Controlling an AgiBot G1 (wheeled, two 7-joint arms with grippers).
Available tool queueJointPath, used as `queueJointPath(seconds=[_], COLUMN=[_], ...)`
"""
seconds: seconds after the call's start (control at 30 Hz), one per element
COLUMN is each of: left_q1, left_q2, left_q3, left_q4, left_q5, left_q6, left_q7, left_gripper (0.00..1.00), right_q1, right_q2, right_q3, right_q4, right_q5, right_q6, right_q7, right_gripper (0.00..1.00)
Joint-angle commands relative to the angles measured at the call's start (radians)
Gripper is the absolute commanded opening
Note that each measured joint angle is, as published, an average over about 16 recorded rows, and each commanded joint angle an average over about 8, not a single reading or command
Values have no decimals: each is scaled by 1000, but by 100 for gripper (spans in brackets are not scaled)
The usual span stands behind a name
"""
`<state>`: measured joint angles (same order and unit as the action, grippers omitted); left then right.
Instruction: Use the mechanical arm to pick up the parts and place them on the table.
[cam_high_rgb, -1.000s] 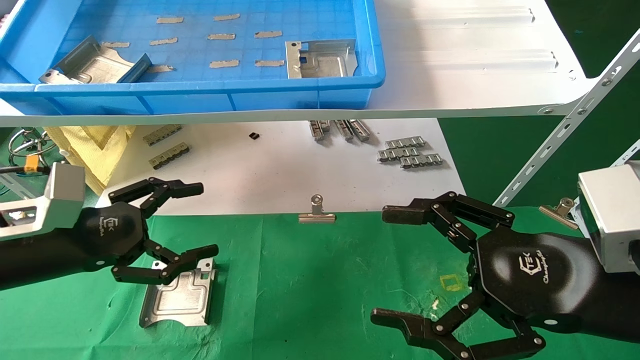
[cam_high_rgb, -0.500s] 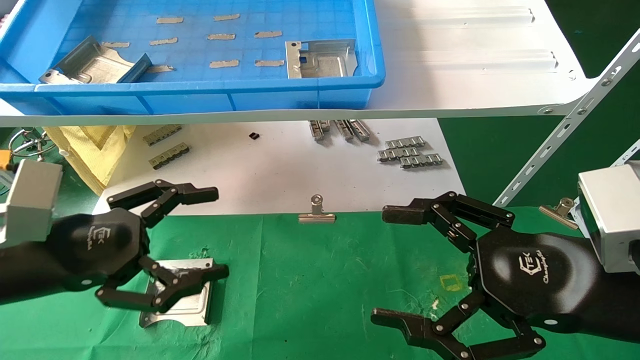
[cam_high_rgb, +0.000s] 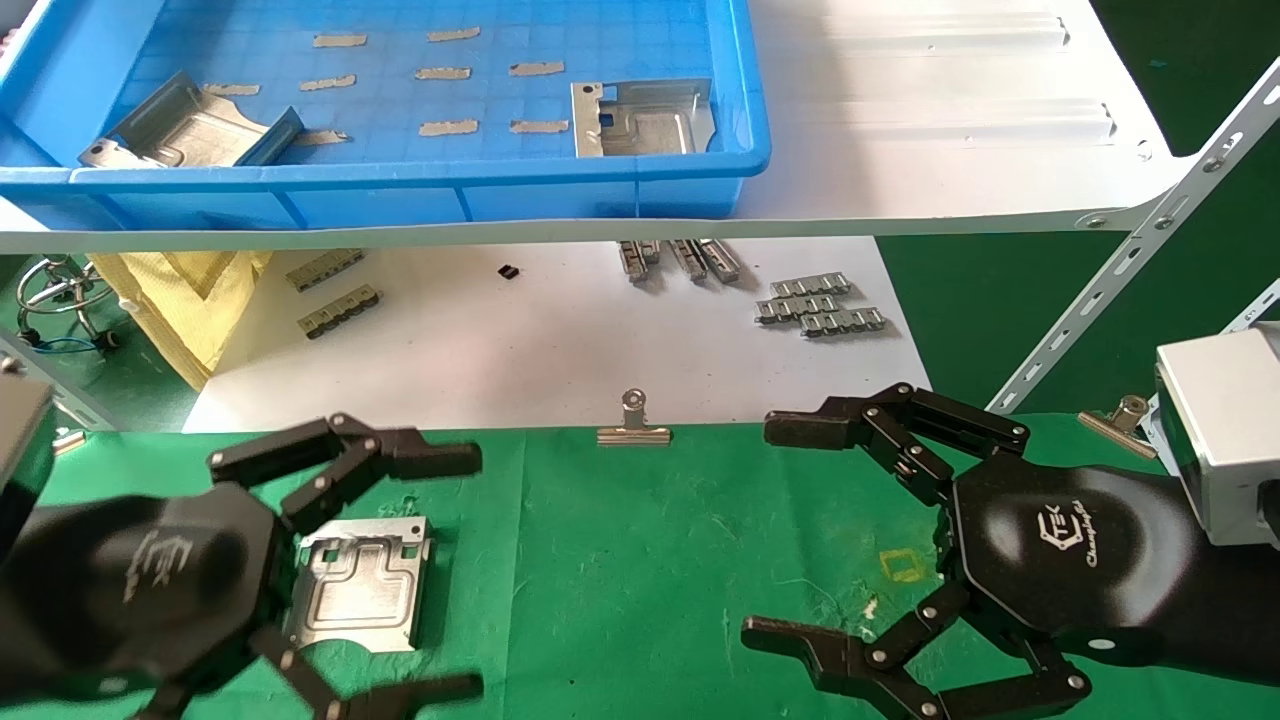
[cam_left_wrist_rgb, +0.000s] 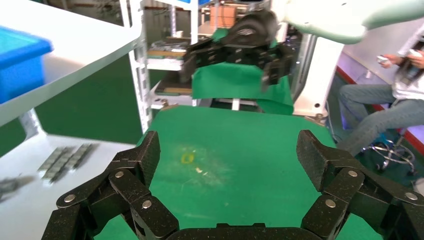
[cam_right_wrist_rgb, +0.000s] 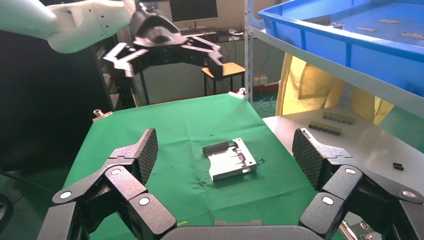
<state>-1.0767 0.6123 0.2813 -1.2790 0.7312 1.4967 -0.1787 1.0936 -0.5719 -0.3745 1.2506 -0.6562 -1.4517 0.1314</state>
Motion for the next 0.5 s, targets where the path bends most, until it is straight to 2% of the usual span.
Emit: queueJointPath(seconds=[0.03, 0.5], left_q1=[13, 10], left_q2=[-6, -5], left_q3=[-10, -8], left_q4=[-35, -23], left_q5=[-9, -7], left_q6=[-2, -3], left_q7=[-20, -15], left_gripper=[100, 100], right_q1=[0, 0], right_q2=[0, 0], right_q3=[0, 0], right_q4=[0, 0], right_q5=[0, 0], right_q6=[0, 0], right_q7=[0, 0], right_gripper=[100, 100])
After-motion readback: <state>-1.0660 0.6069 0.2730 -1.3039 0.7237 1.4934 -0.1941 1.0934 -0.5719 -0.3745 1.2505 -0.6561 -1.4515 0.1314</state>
